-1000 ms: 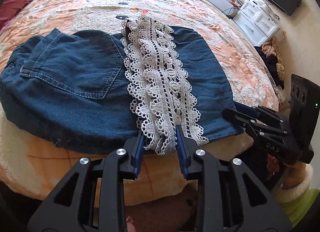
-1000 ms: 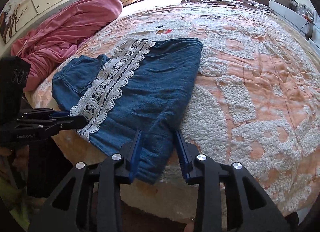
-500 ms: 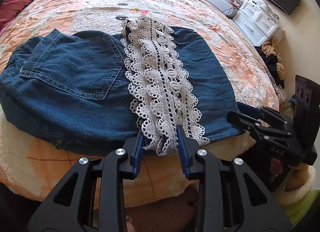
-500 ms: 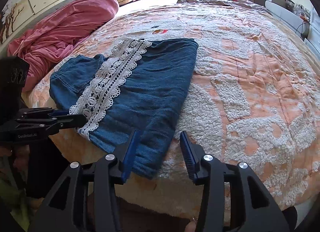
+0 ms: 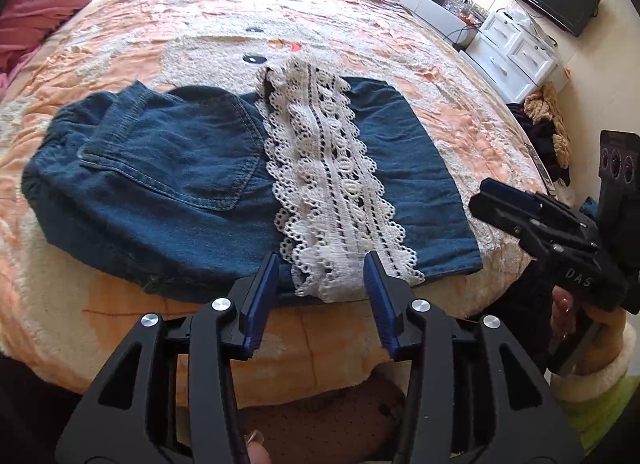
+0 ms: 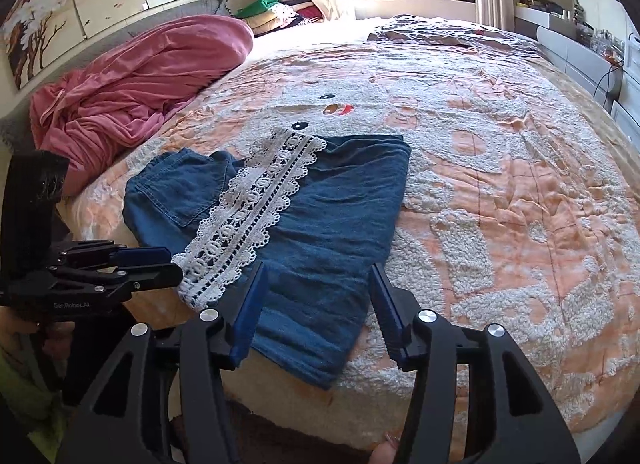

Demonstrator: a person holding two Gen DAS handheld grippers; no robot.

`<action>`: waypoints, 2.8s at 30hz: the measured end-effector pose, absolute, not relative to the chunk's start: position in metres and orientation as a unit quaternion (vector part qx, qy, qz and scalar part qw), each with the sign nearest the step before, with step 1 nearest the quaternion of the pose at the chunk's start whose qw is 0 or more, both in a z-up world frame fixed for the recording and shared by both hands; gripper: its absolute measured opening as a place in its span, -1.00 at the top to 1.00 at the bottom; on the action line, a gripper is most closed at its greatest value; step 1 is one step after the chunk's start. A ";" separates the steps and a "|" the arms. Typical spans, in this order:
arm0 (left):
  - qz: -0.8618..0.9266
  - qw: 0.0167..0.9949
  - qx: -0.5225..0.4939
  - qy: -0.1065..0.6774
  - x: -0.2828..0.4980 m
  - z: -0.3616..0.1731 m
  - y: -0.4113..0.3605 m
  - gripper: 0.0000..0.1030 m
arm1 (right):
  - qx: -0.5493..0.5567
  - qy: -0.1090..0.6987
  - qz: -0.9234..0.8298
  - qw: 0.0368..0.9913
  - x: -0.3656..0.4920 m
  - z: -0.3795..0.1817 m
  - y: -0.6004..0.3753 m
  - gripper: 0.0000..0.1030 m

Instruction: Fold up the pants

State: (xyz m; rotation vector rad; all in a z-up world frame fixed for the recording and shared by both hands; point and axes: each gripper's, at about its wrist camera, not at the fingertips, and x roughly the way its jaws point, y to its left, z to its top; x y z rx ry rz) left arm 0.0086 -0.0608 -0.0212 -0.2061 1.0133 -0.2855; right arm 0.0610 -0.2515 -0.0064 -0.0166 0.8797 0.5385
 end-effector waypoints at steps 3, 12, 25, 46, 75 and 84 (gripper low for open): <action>-0.128 0.863 -0.100 0.478 0.009 -0.019 -0.056 0.29 | -0.009 0.431 0.275 0.859 0.064 -0.014 -0.241 0.21; -0.117 0.860 -0.092 0.489 0.019 -0.032 -0.053 0.24 | -0.018 0.472 0.270 0.839 0.075 -0.049 -0.227 0.32; -0.098 0.880 -0.086 0.456 0.003 -0.007 -0.027 -0.05 | 0.034 0.443 0.273 0.853 0.069 -0.010 -0.246 -0.09; -0.012 0.889 -0.142 0.436 -0.017 0.002 0.072 -0.81 | -0.008 0.424 0.296 0.856 0.105 0.034 -0.169 -0.82; -0.042 0.855 -0.248 0.455 0.006 -0.040 0.089 -0.81 | -0.118 0.530 0.437 0.717 0.212 -0.007 0.021 -0.83; -0.040 0.855 -0.262 0.445 0.016 -0.043 0.093 -0.81 | -0.164 0.554 0.469 0.667 0.218 -0.032 0.067 -0.49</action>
